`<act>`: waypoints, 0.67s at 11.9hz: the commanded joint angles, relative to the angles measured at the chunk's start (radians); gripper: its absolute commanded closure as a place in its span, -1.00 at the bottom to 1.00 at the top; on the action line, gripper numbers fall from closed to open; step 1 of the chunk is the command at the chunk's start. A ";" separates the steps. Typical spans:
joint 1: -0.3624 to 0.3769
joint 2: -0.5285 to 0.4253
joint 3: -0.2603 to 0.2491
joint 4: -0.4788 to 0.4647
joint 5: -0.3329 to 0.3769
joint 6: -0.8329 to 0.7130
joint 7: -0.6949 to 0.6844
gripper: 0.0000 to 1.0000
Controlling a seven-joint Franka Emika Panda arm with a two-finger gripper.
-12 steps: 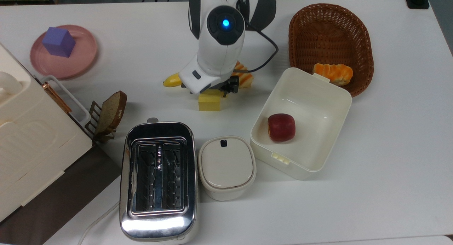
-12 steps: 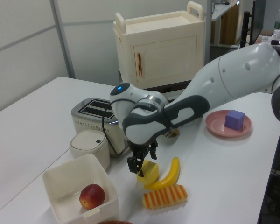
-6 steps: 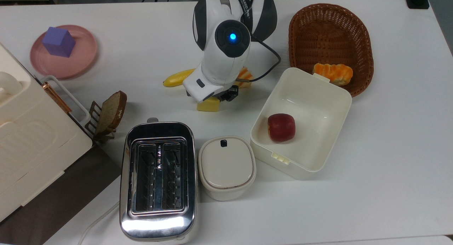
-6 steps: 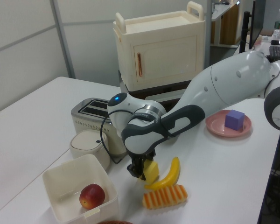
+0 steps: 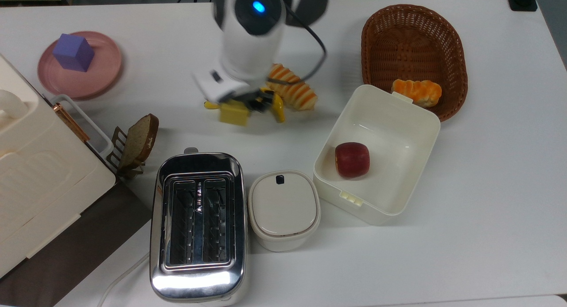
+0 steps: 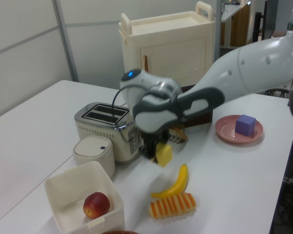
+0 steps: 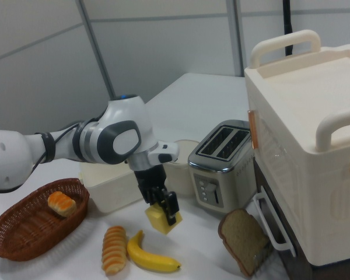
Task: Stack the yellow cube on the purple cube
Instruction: 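Lift the yellow cube and carry it toward the purple cube on the pink plate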
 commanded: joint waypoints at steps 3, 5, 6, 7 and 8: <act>-0.053 -0.121 -0.283 0.009 0.102 -0.147 -0.399 0.01; -0.055 -0.112 -0.428 0.003 0.156 -0.144 -0.579 -0.01; -0.072 -0.104 -0.468 -0.011 0.157 -0.133 -0.639 -0.01; -0.087 -0.098 -0.483 -0.014 0.157 -0.121 -0.667 -0.01; -0.104 -0.092 -0.496 -0.016 0.157 -0.112 -0.691 -0.01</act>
